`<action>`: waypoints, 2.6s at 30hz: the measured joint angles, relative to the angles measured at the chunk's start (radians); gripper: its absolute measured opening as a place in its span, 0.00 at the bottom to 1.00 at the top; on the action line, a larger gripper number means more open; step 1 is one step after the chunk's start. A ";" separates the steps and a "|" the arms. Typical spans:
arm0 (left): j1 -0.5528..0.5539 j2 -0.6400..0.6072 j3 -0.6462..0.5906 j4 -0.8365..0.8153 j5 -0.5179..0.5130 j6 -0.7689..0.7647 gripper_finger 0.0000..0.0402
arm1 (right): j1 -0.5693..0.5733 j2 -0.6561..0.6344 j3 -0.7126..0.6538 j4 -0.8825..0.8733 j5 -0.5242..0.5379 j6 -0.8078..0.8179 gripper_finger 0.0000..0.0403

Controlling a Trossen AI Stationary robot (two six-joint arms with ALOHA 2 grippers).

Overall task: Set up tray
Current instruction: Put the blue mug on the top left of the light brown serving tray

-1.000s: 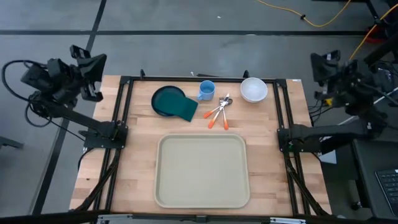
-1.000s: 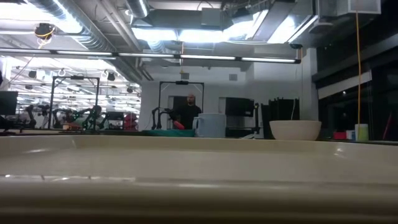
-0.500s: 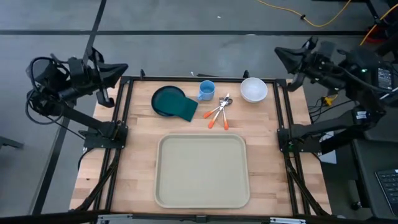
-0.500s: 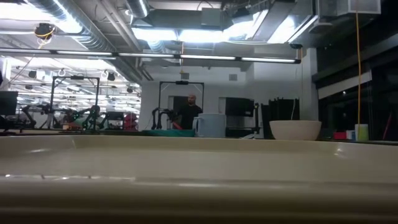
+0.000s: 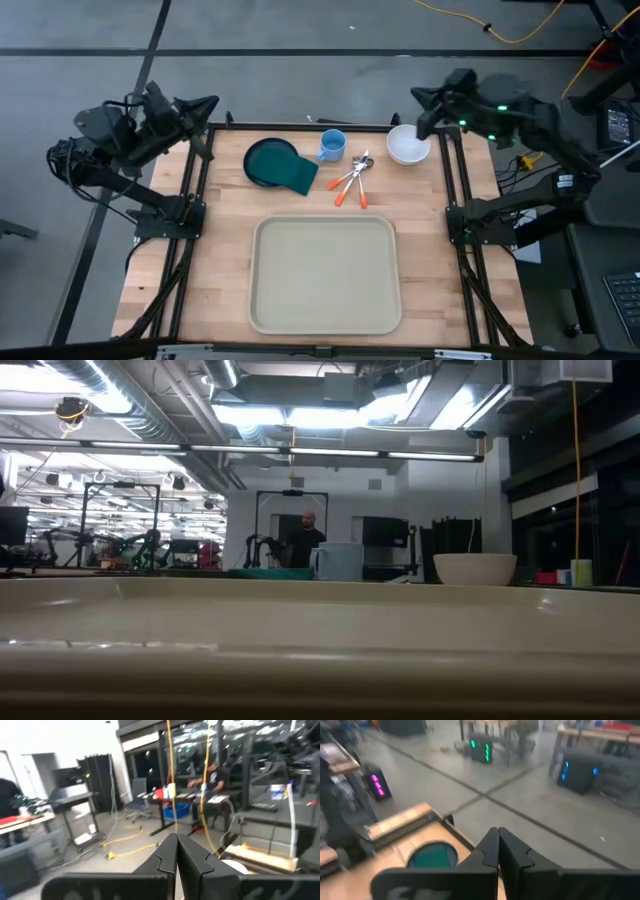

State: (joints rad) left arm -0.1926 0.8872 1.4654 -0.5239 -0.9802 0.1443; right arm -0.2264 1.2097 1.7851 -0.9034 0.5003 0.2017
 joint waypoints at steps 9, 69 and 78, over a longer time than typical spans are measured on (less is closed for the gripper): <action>0.157 0.042 0.000 -0.196 0.206 -0.196 0.01 | -0.088 0.109 0.000 -0.042 -0.146 0.000 0.01; 0.866 0.517 -0.002 -0.174 1.218 0.009 0.00 | -0.242 0.485 -0.002 -0.186 -0.600 -0.397 0.18; 0.807 0.598 -0.002 -0.101 1.219 -0.043 0.01 | -0.237 0.444 -0.001 -0.245 -0.716 -0.371 0.19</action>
State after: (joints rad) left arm 0.6149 1.4854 1.4635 -0.6247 0.2386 0.1016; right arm -0.4633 1.6541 1.7840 -1.1484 -0.2162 -0.1690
